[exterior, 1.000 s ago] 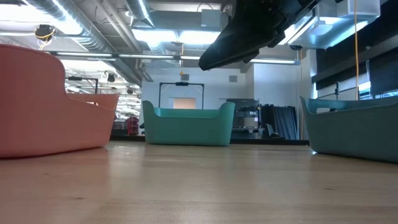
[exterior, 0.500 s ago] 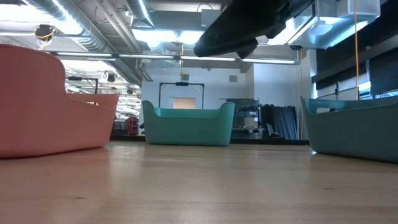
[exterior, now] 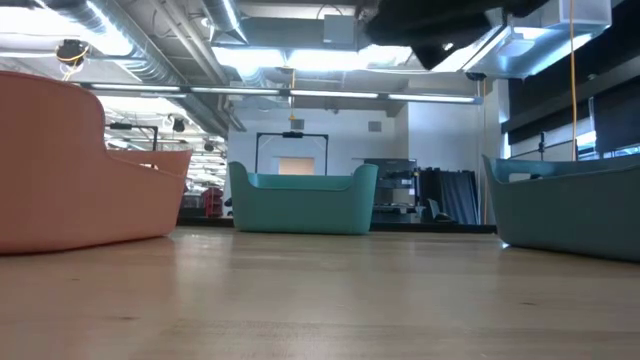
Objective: Sort silverware by color (type)
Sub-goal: Put the purple spoon into the orange bin
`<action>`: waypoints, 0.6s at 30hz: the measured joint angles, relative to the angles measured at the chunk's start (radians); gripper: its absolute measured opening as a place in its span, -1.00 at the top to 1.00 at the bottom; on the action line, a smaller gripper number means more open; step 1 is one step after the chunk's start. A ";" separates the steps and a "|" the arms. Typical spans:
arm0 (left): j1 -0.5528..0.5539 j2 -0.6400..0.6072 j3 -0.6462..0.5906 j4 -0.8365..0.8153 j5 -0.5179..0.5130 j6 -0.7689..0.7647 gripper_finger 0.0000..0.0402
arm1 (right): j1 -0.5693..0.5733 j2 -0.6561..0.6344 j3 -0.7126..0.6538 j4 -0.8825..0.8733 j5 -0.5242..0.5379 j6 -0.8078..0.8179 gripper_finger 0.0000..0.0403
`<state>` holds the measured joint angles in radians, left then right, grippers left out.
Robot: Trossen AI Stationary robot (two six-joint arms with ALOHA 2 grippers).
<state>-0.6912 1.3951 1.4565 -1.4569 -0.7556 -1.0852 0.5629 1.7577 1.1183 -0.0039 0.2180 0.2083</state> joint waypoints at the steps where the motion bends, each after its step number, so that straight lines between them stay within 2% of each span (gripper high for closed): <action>1: 0.017 -0.019 -0.011 -0.021 -0.011 -0.010 0.95 | 0.009 0.000 0.000 -0.005 0.000 0.008 0.70; 10: 0.179 -0.205 -0.228 -0.013 0.029 -0.031 0.95 | 0.069 0.000 0.000 -0.113 0.112 0.113 0.70; 18: 0.260 -0.264 -0.465 0.138 0.180 -0.031 0.95 | 0.116 0.000 0.000 -0.201 0.142 0.217 0.70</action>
<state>-0.4311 1.1307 0.9917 -1.3193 -0.5754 -1.1164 0.6784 1.7579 1.1183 -0.2050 0.3599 0.4255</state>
